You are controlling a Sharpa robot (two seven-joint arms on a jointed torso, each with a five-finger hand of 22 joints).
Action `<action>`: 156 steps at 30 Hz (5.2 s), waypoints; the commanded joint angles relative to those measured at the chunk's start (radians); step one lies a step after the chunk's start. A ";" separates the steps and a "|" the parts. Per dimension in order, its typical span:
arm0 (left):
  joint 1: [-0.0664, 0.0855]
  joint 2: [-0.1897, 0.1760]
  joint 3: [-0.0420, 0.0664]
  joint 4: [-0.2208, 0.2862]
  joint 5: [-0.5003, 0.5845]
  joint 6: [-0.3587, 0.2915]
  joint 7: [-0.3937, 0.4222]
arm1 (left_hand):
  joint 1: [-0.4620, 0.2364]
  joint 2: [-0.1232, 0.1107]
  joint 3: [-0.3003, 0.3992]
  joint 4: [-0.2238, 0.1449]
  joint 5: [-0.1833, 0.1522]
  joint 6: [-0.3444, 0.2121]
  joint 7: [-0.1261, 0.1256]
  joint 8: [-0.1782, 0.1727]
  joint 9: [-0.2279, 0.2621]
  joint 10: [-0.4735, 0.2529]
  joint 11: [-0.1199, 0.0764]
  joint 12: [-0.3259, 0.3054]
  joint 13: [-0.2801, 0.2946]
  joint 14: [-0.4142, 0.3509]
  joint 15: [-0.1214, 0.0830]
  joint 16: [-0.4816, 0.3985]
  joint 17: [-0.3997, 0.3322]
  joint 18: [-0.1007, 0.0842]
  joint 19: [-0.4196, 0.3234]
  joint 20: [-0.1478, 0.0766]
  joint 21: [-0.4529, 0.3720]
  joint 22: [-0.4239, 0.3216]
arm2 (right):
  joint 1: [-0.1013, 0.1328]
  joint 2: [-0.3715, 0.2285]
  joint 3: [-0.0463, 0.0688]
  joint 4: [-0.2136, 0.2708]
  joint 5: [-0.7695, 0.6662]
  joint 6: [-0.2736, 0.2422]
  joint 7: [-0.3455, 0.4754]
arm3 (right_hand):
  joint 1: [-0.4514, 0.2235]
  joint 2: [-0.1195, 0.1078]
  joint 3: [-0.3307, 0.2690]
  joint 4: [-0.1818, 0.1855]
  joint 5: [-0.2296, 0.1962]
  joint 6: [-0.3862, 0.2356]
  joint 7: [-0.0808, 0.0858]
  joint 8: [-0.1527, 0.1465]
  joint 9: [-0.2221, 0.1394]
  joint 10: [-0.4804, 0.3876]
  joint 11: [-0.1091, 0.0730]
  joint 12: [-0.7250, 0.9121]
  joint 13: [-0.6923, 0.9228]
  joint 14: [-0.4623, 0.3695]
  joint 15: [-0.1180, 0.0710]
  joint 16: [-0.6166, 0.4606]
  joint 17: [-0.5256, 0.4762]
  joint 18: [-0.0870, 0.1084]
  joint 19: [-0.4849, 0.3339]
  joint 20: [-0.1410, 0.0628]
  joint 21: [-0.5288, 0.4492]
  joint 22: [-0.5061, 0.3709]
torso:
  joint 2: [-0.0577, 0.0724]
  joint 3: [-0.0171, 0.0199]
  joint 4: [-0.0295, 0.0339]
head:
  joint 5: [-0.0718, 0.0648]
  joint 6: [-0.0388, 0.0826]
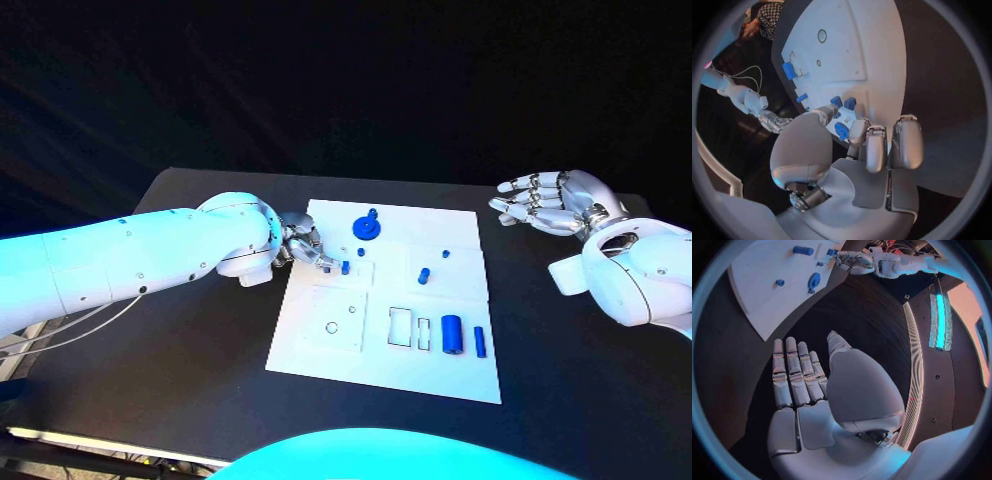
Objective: Assemble the parts on the task board
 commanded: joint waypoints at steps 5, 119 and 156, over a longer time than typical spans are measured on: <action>-0.001 0.005 -0.001 -0.002 0.009 0.028 0.001 | 0.033 0.009 -0.009 0.000 0.006 0.005 0.003 -0.006 -0.007 -0.002 0.000 0.000 0.004 0.101 0.007 0.002 0.255 0.013 0.001 0.009 -0.005 0.001 | -0.001 0.000 0.000 0.002 -0.005 0.008 0.010 | -0.005 0.009 -0.003 -0.003 -0.004 0.001 0.081 0.003 -0.001 -0.003 0.000 0.005 -0.001 0.006 0.003 -0.006 -0.001 0.012 -0.007 -0.002 -0.002 -0.001 | 0.000 0.0002 0.0005 | -0.001 -0.002; 0.171 0.206 -0.025 -0.296 0.184 0.484 -0.036 | 0.205 -0.007 0.507 -0.225 0.026 0.040 -0.011 0.080 0.009 0.048 -0.015 0.023 0.053 0.104 -0.001 0.007 0.263 0.010 0.004 0.005 0.001 0.023 | -0.006 0.026 -0.002 -0.017 -0.005 0.021 -0.006 | -0.008 0.012 -0.005 -0.002 -0.004 0.001 0.082 0.005 -0.004 -0.003 0.000 0.007 -0.005 0.009 0.005 -0.013 -0.009 0.012 -0.018 0.001 -0.003 -0.019 | 0.000 0.0019 -0.0010 | 0.008 -0.014; 0.164 0.233 -0.047 -0.296 0.086 0.492 -0.032 | 0.196 -0.012 0.519 -0.240 0.033 0.048 -0.013 0.078 0.009 0.054 -0.017 0.027 0.061 0.104 -0.003 0.007 0.263 0.009 0.008 0.005 0.005 0.031 | -0.007 0.031 -0.002 -0.018 -0.005 0.021 -0.003 | -0.009 0.011 -0.005 -0.003 -0.004 0.000 0.082 0.005 -0.005 -0.004 0.001 0.007 -0.006 0.009 0.005 -0.014 -0.011 0.012 -0.020 0.001 -0.002 -0.022 | 0.000 -0.0006 0.0020 | 0.008 -0.024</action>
